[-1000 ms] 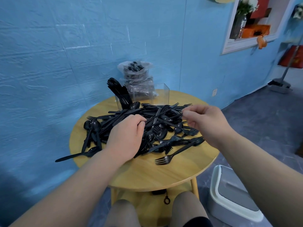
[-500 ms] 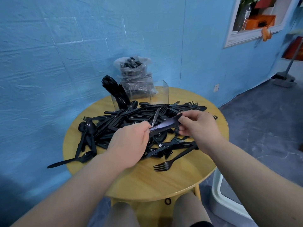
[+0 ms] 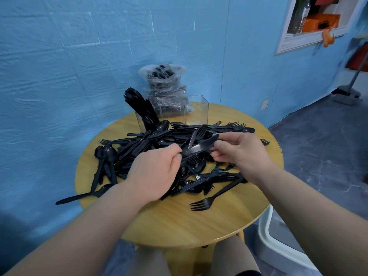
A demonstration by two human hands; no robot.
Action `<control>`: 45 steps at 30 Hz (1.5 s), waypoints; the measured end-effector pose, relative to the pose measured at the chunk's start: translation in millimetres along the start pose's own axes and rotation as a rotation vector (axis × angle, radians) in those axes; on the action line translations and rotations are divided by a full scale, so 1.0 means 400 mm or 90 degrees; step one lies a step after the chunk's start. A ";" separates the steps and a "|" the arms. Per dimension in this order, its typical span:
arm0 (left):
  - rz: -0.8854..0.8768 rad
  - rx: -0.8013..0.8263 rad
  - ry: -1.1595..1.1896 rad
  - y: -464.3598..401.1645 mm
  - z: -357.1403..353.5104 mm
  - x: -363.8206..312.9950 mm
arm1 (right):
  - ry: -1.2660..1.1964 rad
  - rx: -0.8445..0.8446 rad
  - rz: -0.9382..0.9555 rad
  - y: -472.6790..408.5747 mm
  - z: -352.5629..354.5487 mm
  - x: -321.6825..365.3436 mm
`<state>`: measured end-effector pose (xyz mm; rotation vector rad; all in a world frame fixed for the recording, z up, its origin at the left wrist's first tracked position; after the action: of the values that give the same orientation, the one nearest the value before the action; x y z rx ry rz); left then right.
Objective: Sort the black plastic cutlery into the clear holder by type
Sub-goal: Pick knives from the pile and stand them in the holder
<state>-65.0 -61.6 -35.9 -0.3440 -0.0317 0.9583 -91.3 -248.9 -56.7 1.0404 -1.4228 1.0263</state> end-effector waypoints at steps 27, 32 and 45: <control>0.022 -0.131 -0.045 -0.140 0.090 0.154 | -0.281 -0.193 0.070 -0.165 -0.164 0.120; 0.107 -0.121 -0.109 -0.168 0.078 0.300 | 0.011 -0.225 0.346 -0.265 -0.169 0.318; 0.124 -0.026 -0.137 -0.184 -0.004 0.373 | 0.566 0.235 0.292 -0.375 -0.411 0.108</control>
<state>80.3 19.5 -34.0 -0.2835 -0.2176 1.1858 91.5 -131.6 8.4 0.3688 -0.7381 1.8415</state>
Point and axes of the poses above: each hand's wrist, its own y-axis away from the middle knuckle, its own z-axis out of the back of the hand, x = y × z, the point moved 7 cm from there along -y, towards the middle knuckle, and after that the axes turned 7 degrees about -y, right-handed, at the moved point
